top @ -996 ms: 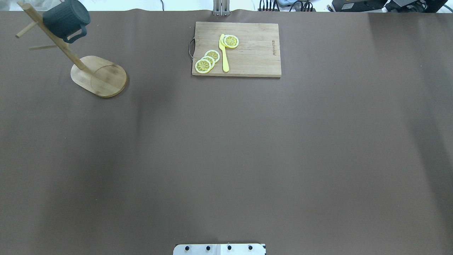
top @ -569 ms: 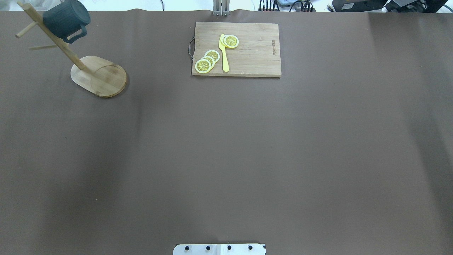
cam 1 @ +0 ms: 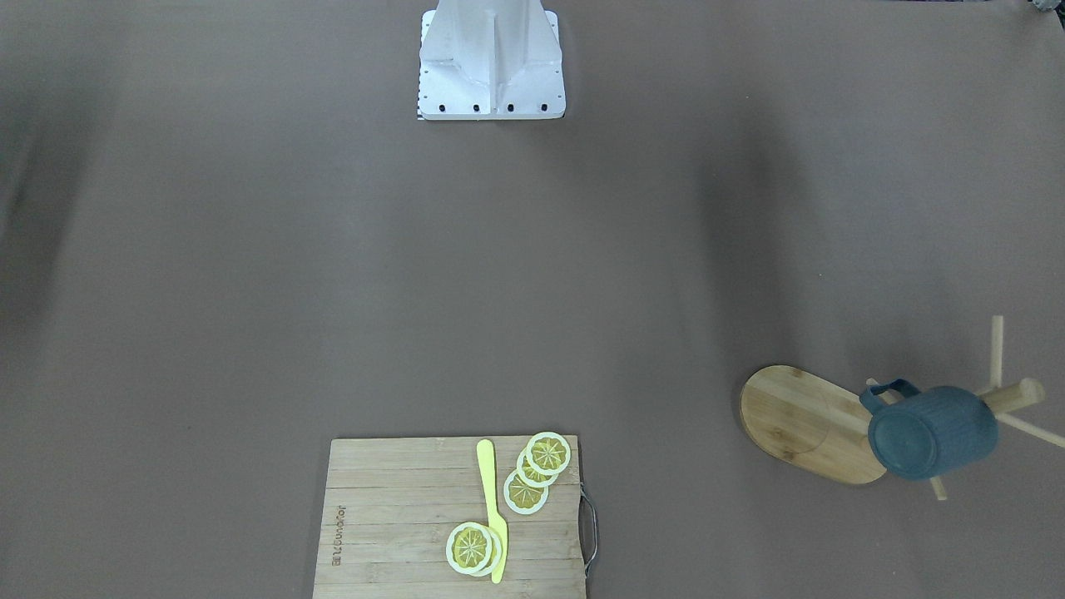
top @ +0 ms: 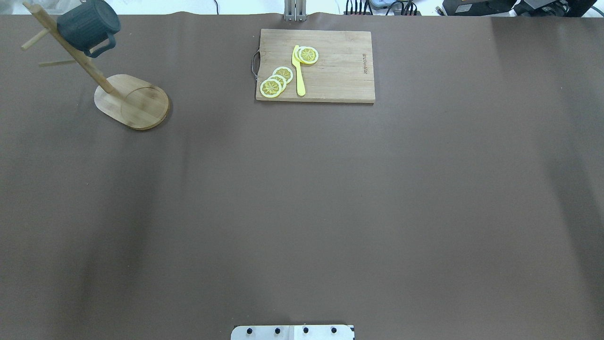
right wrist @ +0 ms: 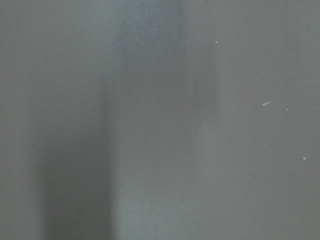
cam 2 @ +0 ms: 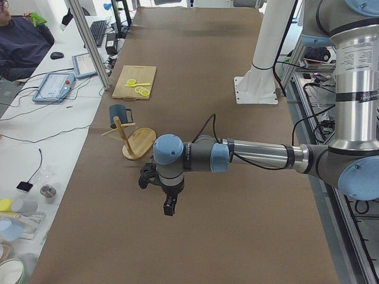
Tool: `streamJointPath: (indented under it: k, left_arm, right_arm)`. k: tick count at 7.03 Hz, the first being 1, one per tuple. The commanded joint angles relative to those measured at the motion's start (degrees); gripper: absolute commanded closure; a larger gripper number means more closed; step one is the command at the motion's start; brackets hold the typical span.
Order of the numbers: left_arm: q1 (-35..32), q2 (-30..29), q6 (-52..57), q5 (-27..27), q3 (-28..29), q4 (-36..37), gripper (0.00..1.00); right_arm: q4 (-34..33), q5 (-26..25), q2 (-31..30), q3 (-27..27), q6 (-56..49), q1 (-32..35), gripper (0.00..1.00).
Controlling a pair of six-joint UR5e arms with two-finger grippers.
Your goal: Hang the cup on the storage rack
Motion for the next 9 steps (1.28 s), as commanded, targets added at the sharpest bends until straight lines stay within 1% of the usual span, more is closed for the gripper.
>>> streamJointPath:
  k: [1,3,4,6,7,9]
  left_arm:
    - [-2.06,-0.01,-3.65,-4.58,-0.59,-0.49,0.01]
    - [-1.89,-0.80,-3.74,-4.41,-0.51,-0.58,0.01]
    - [-1.97,-0.02,-3.13,-4.67,-0.25,-1.45,0.01]
    - [-1.80,-0.19,-3.57,-4.76,1.42,-1.81,0.01]
    - [-1.97,0.33,-3.13,-4.15,0.64,-1.64,0.01]
    - [-1.80,3.58,-3.04,-4.14,-0.77,-3.91,0.01]
  right_arm:
    - [-0.11,0.24,-0.03,-0.13,0.00,-0.06,0.00]
    - [-0.11,0.24,-0.03,-0.31,0.00,0.03,0.00]
    - [-0.11,0.24,-0.03,-0.31,0.09,0.03,0.00]
    - [0.06,0.24,-0.30,-0.57,0.09,-0.06,0.00]
    - [0.15,-0.02,-0.30,-0.57,0.09,-0.06,0.00]
    - [0.06,0.33,-0.56,-0.75,0.27,-0.06,0.00]
